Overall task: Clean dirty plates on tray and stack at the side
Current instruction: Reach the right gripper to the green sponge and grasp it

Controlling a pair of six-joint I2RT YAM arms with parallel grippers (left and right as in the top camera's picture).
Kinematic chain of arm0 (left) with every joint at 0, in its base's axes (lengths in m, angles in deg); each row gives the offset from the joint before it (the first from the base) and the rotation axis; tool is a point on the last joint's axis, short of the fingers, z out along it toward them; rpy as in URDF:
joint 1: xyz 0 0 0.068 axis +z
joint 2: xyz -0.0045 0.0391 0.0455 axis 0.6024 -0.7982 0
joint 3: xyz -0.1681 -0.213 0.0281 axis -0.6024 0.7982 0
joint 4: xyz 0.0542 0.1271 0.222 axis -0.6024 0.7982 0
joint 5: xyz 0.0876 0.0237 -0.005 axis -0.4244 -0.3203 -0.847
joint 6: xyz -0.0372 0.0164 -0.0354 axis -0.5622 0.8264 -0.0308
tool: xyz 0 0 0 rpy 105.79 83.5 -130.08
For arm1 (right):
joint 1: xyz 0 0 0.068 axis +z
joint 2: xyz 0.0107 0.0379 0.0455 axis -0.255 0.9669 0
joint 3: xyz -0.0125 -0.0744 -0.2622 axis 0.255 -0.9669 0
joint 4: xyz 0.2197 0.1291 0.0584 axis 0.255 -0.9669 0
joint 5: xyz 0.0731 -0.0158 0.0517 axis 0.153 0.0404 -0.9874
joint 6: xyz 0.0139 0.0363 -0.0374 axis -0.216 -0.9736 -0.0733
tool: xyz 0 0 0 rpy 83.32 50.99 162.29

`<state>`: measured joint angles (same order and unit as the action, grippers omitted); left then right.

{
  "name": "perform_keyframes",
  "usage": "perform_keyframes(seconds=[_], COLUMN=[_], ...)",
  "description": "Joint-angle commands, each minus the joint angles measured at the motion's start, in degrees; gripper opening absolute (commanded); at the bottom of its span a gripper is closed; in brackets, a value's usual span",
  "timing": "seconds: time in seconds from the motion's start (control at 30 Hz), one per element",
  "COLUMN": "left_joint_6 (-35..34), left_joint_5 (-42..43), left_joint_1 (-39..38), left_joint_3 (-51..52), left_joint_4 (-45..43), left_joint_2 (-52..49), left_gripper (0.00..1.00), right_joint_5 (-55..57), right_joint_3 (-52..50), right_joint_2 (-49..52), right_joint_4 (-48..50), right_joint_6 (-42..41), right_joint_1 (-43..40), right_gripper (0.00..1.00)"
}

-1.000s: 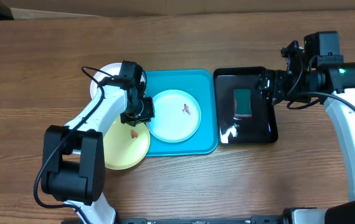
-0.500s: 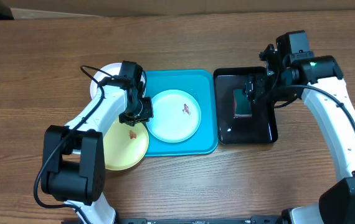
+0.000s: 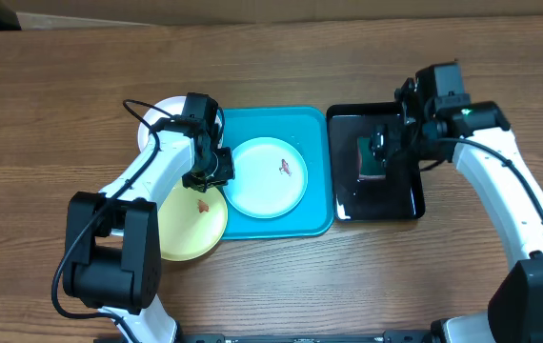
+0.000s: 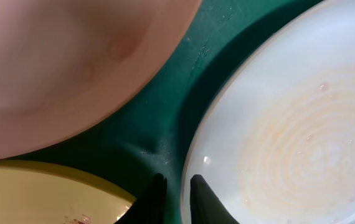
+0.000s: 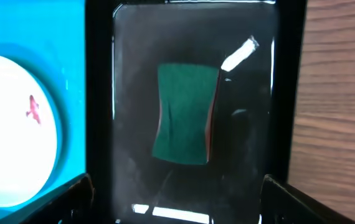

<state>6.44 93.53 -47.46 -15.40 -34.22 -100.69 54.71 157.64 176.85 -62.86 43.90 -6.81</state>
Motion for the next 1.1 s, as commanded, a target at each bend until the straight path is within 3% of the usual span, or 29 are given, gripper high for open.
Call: perform_keyframes(seconds=[0.0, 0.3, 0.67, 1.07], left_joint_6=[0.0, 0.1, 0.0, 0.0], left_joint_5=[0.5, 0.5, 0.7, 0.7], left_joint_1=[-0.2, -0.2, -0.2, -0.2], left_joint_3=[-0.7, -0.7, -0.7, -0.7], left_joint_4=[0.0, -0.3, -0.4, -0.5], left_joint_2=[-0.7, -0.7, -0.7, -0.7], left_gripper=[0.17, 0.16, 0.17, 0.17], right_joint_5=[-0.5, -0.2, 5.7, 7.6], right_joint_3=[-3.2, -7.4, -7.4, -9.6], right_joint_2=[0.0, 1.9, 10.1, 10.4], right_joint_4=[3.7, 11.2, 14.4, 17.9], right_joint_6=[-0.3, -0.7, -2.0, -2.0], right_joint_1=[0.2, 0.9, 5.2, 5.5], right_gripper=[0.87, 0.77, 0.75, 0.67])
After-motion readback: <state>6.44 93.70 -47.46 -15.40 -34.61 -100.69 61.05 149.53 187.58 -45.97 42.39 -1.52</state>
